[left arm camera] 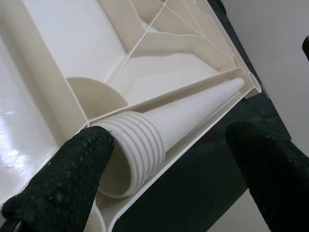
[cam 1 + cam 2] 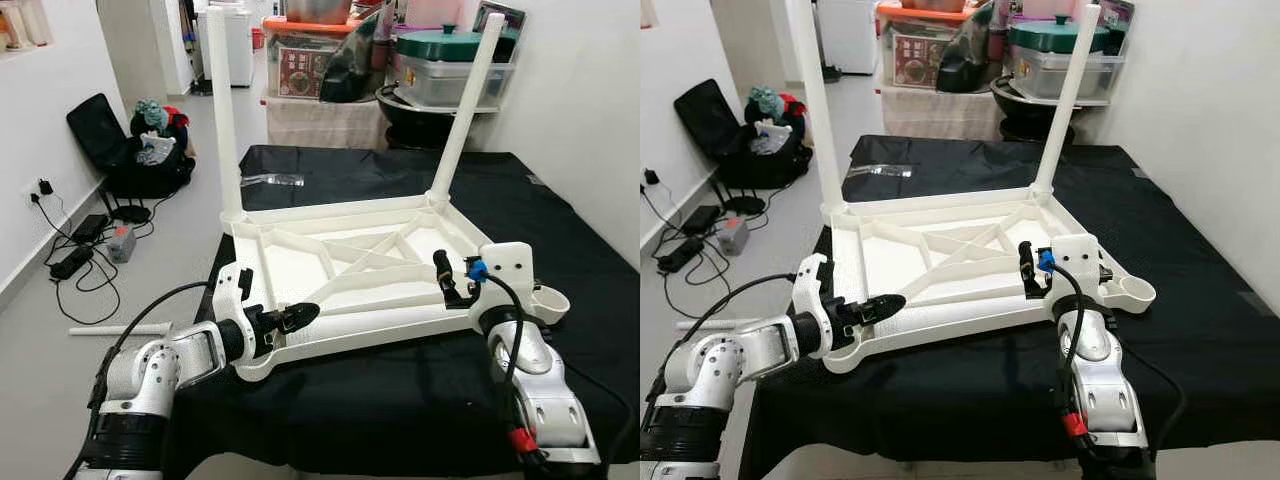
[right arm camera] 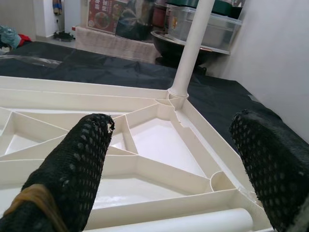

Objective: Building children table

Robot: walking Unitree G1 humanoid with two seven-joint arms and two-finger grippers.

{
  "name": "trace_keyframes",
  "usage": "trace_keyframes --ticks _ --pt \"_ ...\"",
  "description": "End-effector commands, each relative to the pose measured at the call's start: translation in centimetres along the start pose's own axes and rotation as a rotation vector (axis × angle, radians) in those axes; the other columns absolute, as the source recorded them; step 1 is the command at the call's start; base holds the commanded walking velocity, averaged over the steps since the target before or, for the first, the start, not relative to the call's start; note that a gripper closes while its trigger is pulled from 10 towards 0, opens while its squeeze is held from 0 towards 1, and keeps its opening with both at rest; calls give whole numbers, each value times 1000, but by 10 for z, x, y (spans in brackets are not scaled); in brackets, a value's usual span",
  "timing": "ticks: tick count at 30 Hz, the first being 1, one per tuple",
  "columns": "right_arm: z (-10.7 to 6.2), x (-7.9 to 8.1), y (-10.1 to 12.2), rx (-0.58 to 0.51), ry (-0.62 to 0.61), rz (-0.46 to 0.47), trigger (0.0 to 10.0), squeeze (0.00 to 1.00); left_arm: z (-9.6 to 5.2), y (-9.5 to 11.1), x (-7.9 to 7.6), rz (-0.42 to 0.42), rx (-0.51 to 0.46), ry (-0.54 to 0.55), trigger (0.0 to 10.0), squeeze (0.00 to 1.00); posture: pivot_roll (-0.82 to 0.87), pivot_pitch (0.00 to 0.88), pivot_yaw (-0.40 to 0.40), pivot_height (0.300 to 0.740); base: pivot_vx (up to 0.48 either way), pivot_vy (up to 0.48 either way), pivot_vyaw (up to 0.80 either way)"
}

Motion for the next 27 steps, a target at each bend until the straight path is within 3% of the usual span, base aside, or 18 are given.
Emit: trace_keyframes --ticks 1,8,12,21,27 --pt "1 2 0 0 4 7 10000 0 -3 -2 2 -15 4 8 10000 0 48 0 -62 740 0 0 0" --pt "1 4 -2 7 9 9 10000 0 0 -13 2 -41 41 4 10000 0 48 0 -61 740 0 0 0" --pt "0 4 -3 13 7 10 10000 0 12 -31 0 -121 126 -19 10000 0 32 0 -48 740 0 0 0" --pt "-2 -2 -6 23 -11 12 10000 0 20 -30 -3 -124 154 -40 10000 0 28 0 -45 740 0 0 0" --pt "-2 0 -6 28 -7 21 10000 0 31 -31 7 -148 173 1 10000 0 16 0 -45 740 0 0 0"
Point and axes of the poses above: a point about 5 cm out from each wrist's last joint towards the gripper, its own z axis pointing out of the wrist towards the gripper, its own y axis along the axis of the wrist's last joint, x = y × z, the point moved 4 cm from there along z, pointing out of the wrist towards the gripper, and after that the axes turned 1 degree about z, right-handed, at the moved point
